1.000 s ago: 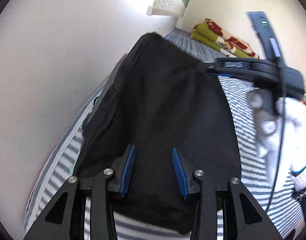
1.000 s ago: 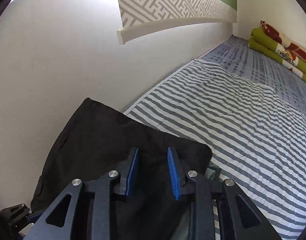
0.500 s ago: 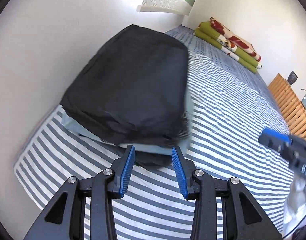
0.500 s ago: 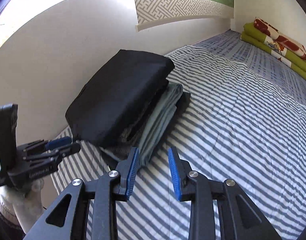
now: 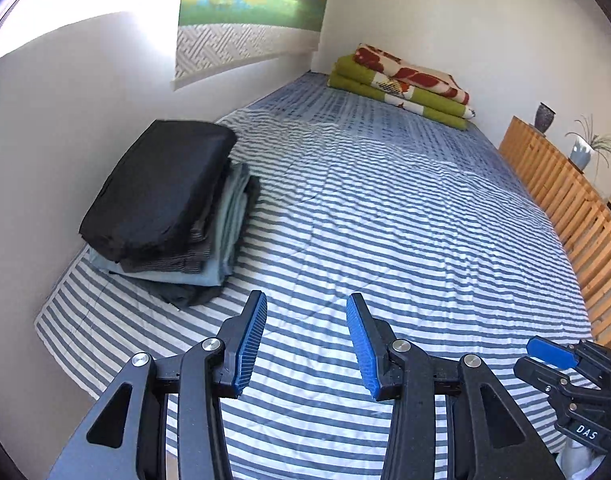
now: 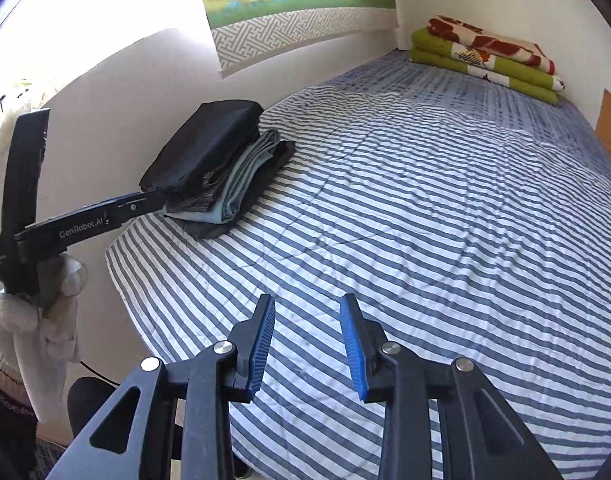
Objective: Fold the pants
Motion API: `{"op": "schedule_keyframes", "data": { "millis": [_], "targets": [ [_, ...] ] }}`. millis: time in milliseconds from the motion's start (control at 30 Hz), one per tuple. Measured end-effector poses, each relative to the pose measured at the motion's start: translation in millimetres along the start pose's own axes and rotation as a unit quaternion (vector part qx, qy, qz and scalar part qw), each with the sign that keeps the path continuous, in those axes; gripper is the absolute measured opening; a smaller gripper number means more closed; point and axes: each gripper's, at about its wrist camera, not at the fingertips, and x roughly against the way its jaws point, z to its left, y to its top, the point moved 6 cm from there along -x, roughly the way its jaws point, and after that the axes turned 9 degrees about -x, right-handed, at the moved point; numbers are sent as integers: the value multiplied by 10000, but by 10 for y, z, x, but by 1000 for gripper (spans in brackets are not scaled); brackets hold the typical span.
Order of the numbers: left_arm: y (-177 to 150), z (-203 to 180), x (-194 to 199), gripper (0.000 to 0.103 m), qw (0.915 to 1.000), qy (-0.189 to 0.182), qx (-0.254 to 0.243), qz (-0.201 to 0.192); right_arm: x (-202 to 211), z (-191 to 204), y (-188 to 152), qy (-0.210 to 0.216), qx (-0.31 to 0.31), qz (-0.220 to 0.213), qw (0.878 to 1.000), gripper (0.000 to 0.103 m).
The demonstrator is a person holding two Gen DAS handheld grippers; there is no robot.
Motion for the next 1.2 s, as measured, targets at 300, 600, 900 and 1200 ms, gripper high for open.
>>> {"op": "schedule_keyframes", "data": {
  "millis": [300,600,900,1200],
  "targets": [
    [178,-1231,847,70,9975,-220,-282,-611,766,-608,-85,-550,-81,-762,9955,41],
    [-252,-973,369,83,9977,557,267,-285,351,-648,-105,-530,-31,-732,9959,42],
    [-533,-763,-150,85,9937,1114,129,19,138,-729,-175,-592,-92,-732,9955,42],
    [-105,-822,-373,85,9964,677,-195,-463,90,-1139,-300,-1012,-694,-724,9898,42]
  ]
}}
